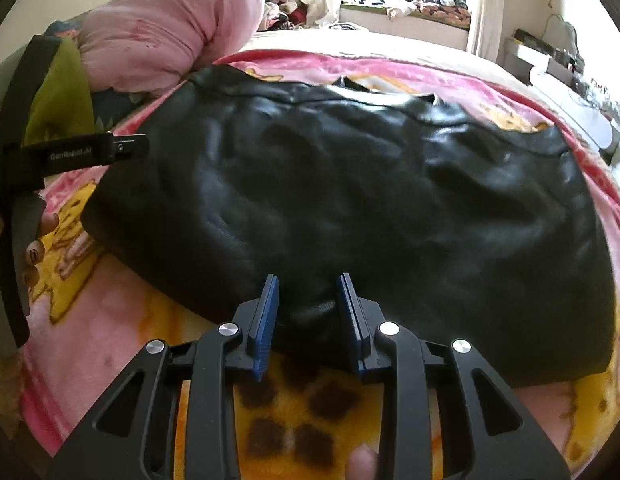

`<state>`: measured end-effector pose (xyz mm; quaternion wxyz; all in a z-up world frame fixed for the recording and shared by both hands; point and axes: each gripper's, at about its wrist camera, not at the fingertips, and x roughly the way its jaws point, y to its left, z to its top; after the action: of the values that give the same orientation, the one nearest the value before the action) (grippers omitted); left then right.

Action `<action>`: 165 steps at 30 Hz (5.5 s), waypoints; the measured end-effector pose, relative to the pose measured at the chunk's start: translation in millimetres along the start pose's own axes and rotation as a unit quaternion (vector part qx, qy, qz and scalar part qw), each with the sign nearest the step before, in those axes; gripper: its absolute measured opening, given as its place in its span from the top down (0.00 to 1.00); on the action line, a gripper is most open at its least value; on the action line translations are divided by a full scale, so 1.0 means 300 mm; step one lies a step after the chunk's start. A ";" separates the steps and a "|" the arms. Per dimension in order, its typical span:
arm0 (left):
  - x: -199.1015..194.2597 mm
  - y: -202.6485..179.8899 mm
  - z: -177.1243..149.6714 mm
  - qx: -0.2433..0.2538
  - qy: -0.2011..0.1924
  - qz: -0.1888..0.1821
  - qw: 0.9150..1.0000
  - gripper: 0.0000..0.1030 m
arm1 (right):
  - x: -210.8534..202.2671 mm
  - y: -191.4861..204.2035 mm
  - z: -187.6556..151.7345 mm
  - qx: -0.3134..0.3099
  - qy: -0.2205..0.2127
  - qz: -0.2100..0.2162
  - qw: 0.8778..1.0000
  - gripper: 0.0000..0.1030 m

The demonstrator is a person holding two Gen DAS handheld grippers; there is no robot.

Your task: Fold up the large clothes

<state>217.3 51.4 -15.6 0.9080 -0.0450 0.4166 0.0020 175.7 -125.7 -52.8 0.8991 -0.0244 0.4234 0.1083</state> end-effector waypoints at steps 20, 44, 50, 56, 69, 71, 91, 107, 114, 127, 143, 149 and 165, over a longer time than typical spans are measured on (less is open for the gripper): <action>0.130 0.004 0.008 -0.062 0.042 -0.129 0.989 0.47 | -0.059 -0.099 0.173 0.059 -0.041 0.041 0.997 0.71; 0.041 -0.017 0.066 -0.048 0.000 -0.135 0.990 0.79 | 0.176 -0.180 0.449 0.090 -0.005 0.017 0.996 0.71; 0.091 0.012 0.055 -0.070 0.020 -0.139 0.988 0.68 | 0.034 -0.067 0.311 0.034 -0.014 0.012 0.999 0.72; 0.131 0.045 0.035 -0.102 0.033 -0.143 0.984 0.46 | 0.163 -0.106 0.192 0.074 0.036 0.013 0.996 0.74; 0.052 0.032 0.046 -0.117 0.006 -0.195 0.974 0.85 | -0.047 -0.079 0.101 0.070 0.001 0.055 0.996 0.74; 0.022 0.020 0.056 -0.111 -0.003 -0.202 0.973 0.86 | 0.005 -0.078 0.071 0.079 0.022 0.050 0.995 0.74; -0.124 -0.073 0.071 -0.075 -0.055 -0.222 0.971 0.87 | -0.144 -0.023 0.555 0.110 -0.013 0.180 0.977 0.15; -0.178 -0.123 0.074 -0.058 -0.080 -0.244 0.965 0.87 | 0.156 0.209 0.737 0.020 0.168 0.092 0.981 0.15; -0.180 -0.123 0.076 -0.057 -0.076 -0.245 0.965 0.87 | 0.202 0.204 0.704 -0.007 0.179 0.092 0.980 0.36; -0.294 -0.317 0.098 -0.002 -0.089 -0.247 0.965 0.85 | -0.021 -0.100 0.677 0.042 0.071 0.188 0.979 0.66; -0.366 -0.858 0.031 0.142 -0.079 -0.292 0.943 0.73 | -0.069 -0.739 0.380 0.206 0.018 0.266 0.942 0.75; -0.401 -0.812 -0.013 0.122 -0.035 -0.367 0.921 0.58 | -0.031 -0.849 0.269 0.234 0.012 0.285 0.929 0.75; -0.083 -0.624 -0.093 0.064 0.000 -0.174 0.983 0.52 | -0.080 -0.805 0.236 0.253 0.048 0.211 0.943 0.05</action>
<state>187.6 -136.4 0.0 0.8956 -0.0588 0.4014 -0.1824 266.2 -355.9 -0.7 0.8107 0.2885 0.4752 0.1833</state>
